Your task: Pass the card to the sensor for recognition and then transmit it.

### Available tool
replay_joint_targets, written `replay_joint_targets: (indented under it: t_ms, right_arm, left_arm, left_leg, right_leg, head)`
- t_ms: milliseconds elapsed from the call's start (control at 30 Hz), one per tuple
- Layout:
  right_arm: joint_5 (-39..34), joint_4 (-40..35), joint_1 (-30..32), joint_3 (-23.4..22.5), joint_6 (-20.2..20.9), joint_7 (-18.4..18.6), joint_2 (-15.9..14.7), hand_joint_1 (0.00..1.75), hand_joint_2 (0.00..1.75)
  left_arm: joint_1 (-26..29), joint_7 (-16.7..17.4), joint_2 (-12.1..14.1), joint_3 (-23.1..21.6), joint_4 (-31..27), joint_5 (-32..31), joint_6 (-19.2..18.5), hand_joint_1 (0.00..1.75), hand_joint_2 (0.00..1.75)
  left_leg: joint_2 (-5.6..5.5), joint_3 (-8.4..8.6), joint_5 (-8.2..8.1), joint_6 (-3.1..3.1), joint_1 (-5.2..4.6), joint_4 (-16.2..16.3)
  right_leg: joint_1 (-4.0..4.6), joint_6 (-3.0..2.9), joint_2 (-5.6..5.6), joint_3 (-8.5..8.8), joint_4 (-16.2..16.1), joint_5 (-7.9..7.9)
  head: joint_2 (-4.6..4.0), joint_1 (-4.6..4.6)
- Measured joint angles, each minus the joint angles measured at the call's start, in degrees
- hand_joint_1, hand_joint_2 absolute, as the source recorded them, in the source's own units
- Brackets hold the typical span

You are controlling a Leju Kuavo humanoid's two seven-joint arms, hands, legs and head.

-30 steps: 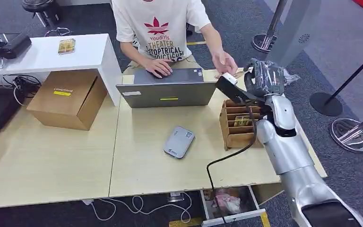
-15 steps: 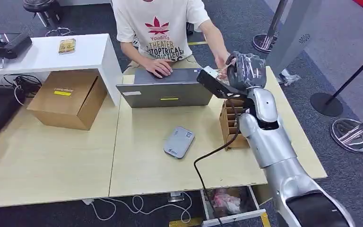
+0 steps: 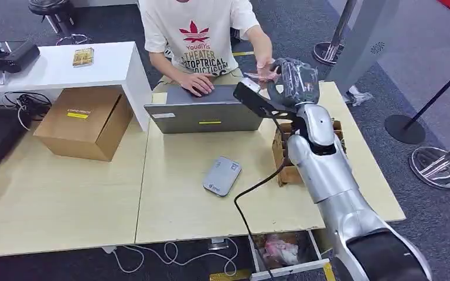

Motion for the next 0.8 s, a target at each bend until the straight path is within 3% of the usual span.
replay_joint_targets:
  t_ms: [800]
  right_arm:
    - [0.7, 0.1, 0.5, 0.0, 0.8, 1.5, 0.0, 0.0, 1.75]
  left_arm:
    - [0.0, -0.1, 0.1, 0.0, 0.0, -0.6, -0.6, 0.0, 0.0]
  left_leg:
    - [0.02, 0.01, 0.0, 0.0, 0.0, 0.0]
  right_leg:
    - [0.0, 0.0, 0.01, -0.01, 0.0, 0.0]
  head:
    - [0.0, 0.02]
